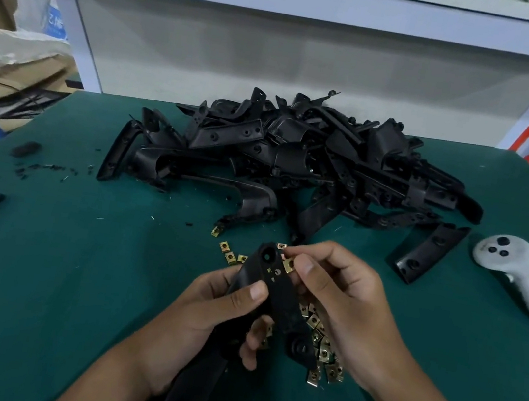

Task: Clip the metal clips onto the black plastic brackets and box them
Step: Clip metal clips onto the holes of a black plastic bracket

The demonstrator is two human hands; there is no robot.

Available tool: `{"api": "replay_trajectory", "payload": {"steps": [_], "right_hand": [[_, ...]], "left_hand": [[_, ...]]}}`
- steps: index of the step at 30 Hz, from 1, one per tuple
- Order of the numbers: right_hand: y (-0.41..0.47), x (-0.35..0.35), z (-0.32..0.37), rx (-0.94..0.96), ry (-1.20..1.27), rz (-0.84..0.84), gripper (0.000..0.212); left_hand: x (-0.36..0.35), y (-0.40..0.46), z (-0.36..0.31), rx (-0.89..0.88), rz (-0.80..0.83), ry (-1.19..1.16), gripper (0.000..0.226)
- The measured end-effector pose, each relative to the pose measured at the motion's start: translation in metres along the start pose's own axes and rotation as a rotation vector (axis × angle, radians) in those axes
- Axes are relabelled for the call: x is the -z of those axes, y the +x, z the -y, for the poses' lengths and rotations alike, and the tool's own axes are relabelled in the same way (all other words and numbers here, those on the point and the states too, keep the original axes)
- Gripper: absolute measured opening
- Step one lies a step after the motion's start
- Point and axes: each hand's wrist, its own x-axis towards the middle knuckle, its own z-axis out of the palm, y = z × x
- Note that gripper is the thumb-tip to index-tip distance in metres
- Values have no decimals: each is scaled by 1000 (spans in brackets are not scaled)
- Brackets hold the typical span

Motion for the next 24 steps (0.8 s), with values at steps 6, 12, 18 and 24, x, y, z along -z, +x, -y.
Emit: {"api": "replay_trajectory", "payload": {"steps": [6, 12, 18, 24], "right_hand": [[0, 3, 2, 18, -39, 0, 22], [0, 7, 7, 50, -82, 34, 19], [1, 4, 6, -22, 11, 62, 18], [0, -1, 3, -77, 46, 36, 23]], "left_hand": [[2, 0, 0, 8, 9, -20, 38], [2, 0, -1, 0, 39, 9, 27], [2, -1, 1, 10, 68, -57, 22], [3, 0, 1, 11, 94, -47, 29]]}}
